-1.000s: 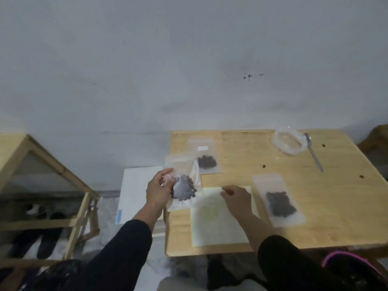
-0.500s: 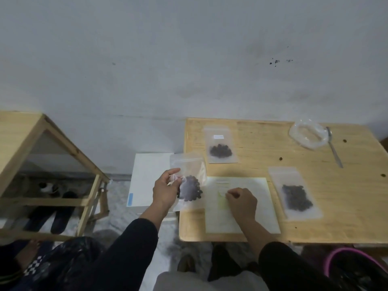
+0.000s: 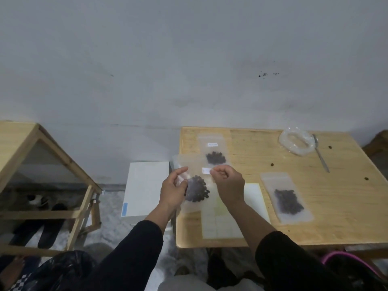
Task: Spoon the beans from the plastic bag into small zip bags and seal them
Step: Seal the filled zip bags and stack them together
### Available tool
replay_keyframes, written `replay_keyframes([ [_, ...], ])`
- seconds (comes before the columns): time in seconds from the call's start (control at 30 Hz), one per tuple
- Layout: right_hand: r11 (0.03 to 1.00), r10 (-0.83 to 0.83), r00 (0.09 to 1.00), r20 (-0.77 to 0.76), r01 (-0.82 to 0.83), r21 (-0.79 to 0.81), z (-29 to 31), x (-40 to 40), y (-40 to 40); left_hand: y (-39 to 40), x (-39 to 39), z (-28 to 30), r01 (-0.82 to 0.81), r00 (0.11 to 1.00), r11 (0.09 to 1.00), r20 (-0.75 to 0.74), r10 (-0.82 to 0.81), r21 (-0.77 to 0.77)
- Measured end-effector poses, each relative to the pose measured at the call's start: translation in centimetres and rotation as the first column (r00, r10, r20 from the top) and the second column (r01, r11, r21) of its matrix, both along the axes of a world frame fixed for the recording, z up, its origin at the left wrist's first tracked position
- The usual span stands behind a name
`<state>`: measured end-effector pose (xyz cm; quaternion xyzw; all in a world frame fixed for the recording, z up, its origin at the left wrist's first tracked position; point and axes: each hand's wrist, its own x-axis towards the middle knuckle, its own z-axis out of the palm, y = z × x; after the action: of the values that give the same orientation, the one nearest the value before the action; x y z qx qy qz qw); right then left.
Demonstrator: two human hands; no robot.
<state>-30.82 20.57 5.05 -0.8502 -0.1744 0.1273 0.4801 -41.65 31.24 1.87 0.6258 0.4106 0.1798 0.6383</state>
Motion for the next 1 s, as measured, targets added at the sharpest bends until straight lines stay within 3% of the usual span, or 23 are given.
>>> replay_keyframes([
  [0.33, 0.997, 0.075, 0.994, 0.084, -0.074, -0.019, 1.6, 0.0, 1.5, -0.3, 0.8, 2.1, 0.071, 0.990, 0.995, 0.126, -0.062, -0.064],
  [0.47, 0.997, 0.068, 0.992, 0.103, -0.065, -0.036, 2.0, 0.0, 1.7, -0.2, 1.0, 2.6, 0.042, 0.988, 0.985, 0.154, -0.016, -0.167],
  [0.83, 0.994, 0.106, 0.979, 0.174, -0.104, -0.021, 2.3, -0.1, 1.9, 0.3, 2.3, 3.2, -0.021, 0.993, 0.999, 0.114, 0.025, -0.037],
  [1.0, 0.996, 0.074, 0.994, 0.084, -0.078, 0.041, 2.4, 0.3, 1.5, 0.4, 2.6, 3.5, -0.015, 0.992, 0.999, 0.124, 0.020, -0.036],
])
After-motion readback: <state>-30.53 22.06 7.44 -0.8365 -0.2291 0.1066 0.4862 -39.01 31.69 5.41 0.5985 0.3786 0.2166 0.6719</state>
